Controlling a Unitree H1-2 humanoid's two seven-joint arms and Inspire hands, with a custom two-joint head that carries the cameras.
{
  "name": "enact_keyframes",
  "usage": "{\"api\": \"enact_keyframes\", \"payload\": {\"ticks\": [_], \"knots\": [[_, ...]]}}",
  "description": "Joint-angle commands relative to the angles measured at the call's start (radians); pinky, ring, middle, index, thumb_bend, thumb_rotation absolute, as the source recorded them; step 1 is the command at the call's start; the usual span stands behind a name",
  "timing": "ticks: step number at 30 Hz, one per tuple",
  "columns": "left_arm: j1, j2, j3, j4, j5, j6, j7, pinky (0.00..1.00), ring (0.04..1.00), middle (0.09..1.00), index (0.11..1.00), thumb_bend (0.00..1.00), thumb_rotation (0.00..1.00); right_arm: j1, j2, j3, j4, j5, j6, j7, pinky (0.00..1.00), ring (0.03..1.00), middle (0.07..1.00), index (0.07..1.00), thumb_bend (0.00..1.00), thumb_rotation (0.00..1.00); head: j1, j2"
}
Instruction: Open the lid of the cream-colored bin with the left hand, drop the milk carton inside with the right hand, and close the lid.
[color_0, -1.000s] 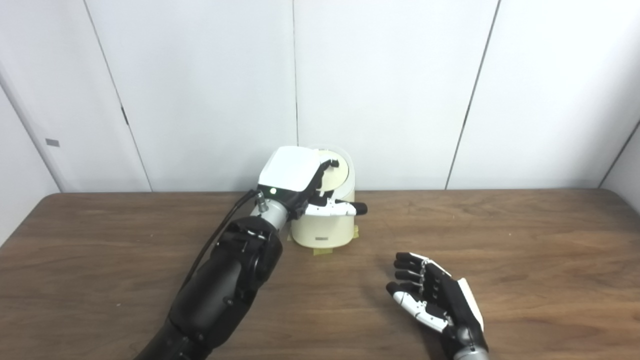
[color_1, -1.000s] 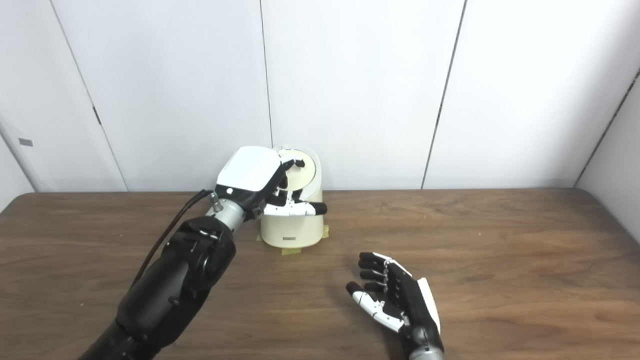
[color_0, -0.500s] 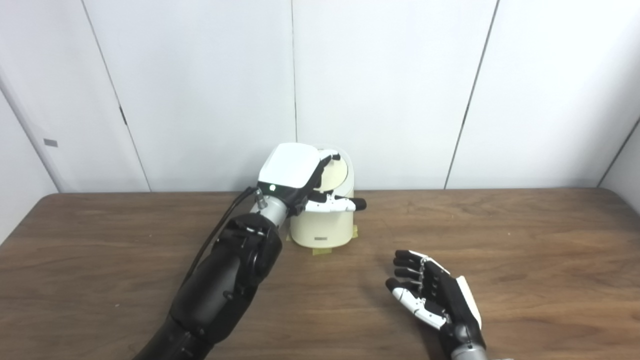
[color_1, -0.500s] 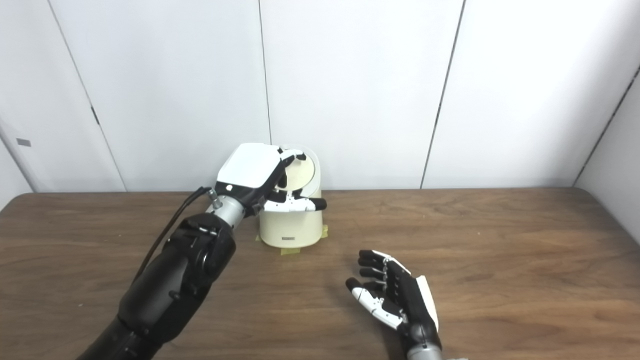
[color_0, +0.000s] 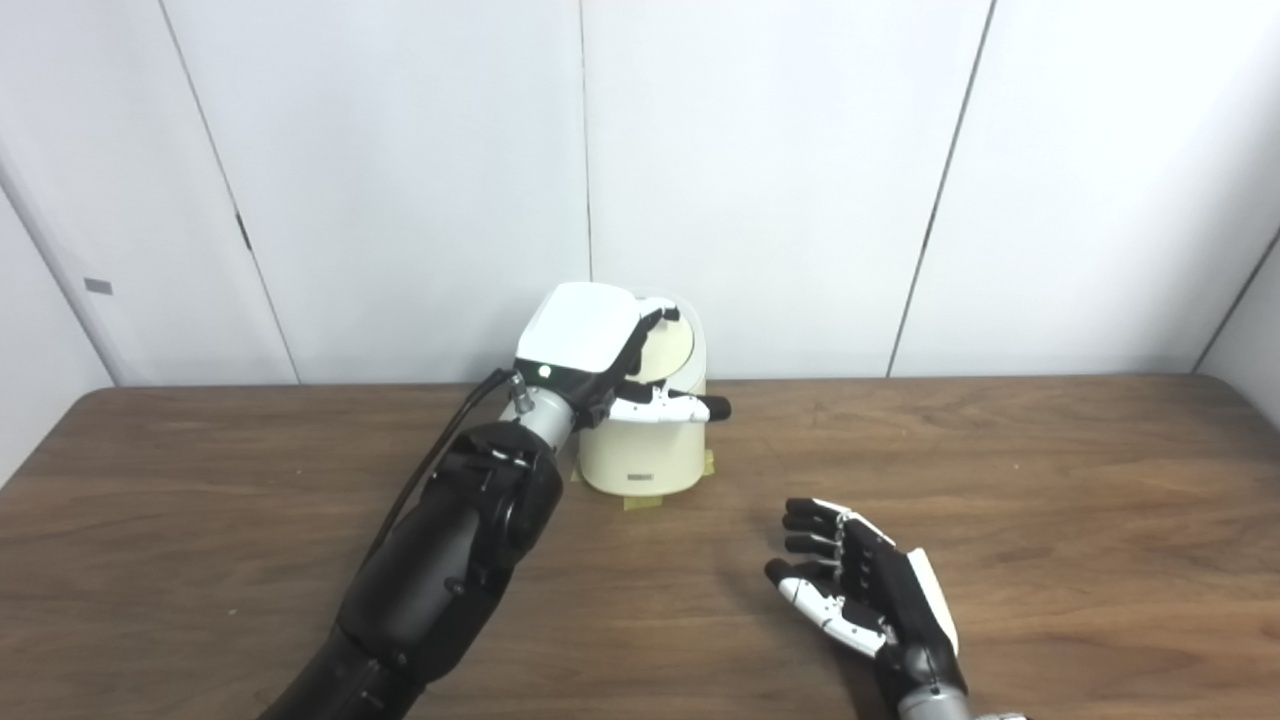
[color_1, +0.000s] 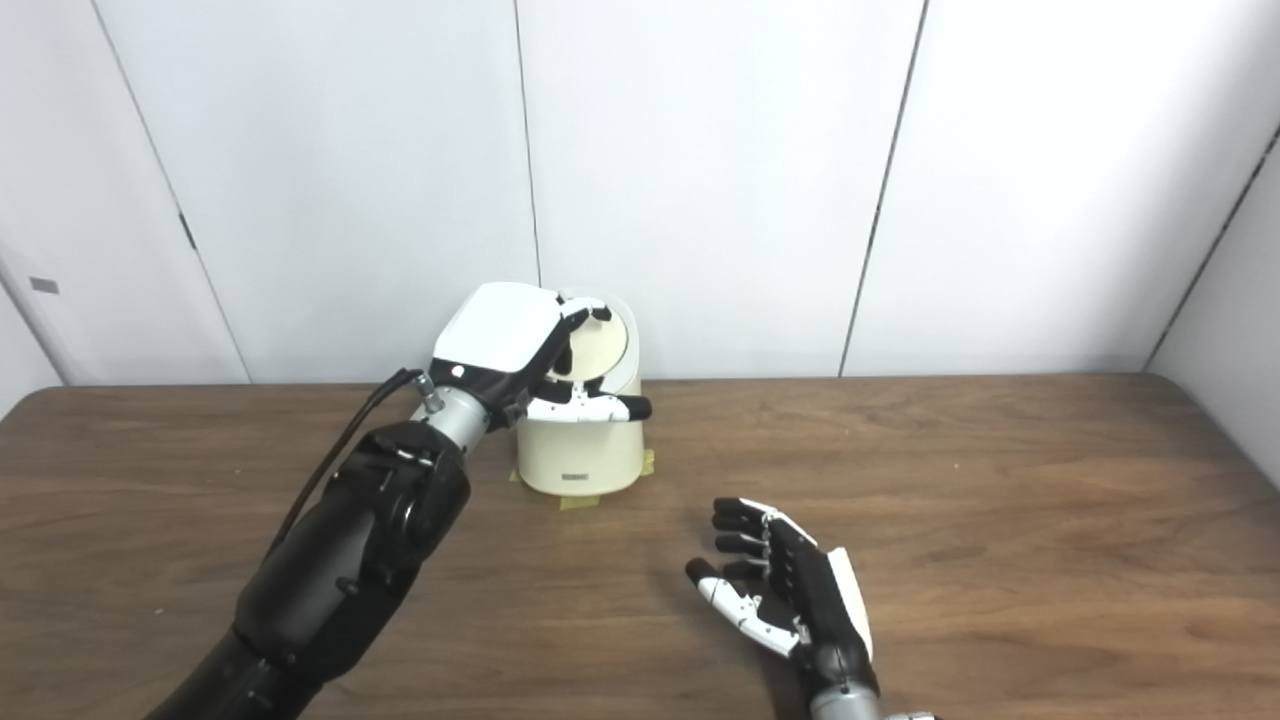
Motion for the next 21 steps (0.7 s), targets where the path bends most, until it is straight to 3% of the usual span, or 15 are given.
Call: {"api": "enact_keyframes", "payload": {"ticks": [1, 9, 14, 19, 21], "knots": [[-0.051, 0.003, 0.007, -0.021, 0.001, -0.007, 0.001, 0.9, 0.853, 0.842, 0.826, 0.81, 0.89, -0.021, 0.006, 0.011, 0.004, -0.003, -0.005, 0.01, 0.65, 0.711, 0.732, 0.72, 0.28, 0.23, -0.001, 0.001], [-0.011, -0.001, 0.061, -0.133, -0.015, -0.008, 0.061, 0.78, 0.807, 0.802, 0.79, 0.71, 0.88, -0.026, -0.001, 0.011, 0.018, -0.008, -0.017, 0.011, 0.65, 0.706, 0.728, 0.718, 0.28, 0.24, 0.002, -0.002], [0.027, -0.018, 0.115, -0.224, -0.031, -0.022, 0.126, 0.69, 0.746, 0.752, 0.742, 0.54, 0.85, -0.025, 0.003, 0.008, 0.022, -0.019, -0.034, -0.006, 0.63, 0.697, 0.714, 0.699, 0.29, 0.17, 0.001, -0.003], [0.096, -0.046, 0.209, -0.35, -0.14, -0.037, 0.172, 0.57, 0.702, 0.731, 0.722, 0.38, 0.7, -0.026, 0.009, -0.002, 0.03, -0.009, -0.059, -0.022, 0.63, 0.695, 0.712, 0.696, 0.29, 0.11, -0.003, -0.001], [0.135, -0.054, 0.24, -0.388, -0.182, -0.049, 0.184, 0.55, 0.691, 0.729, 0.717, 0.32, 0.6, -0.026, 0.011, -0.006, 0.033, -0.003, -0.067, -0.024, 0.62, 0.692, 0.708, 0.692, 0.29, 0.08, -0.004, -0.001]]}}
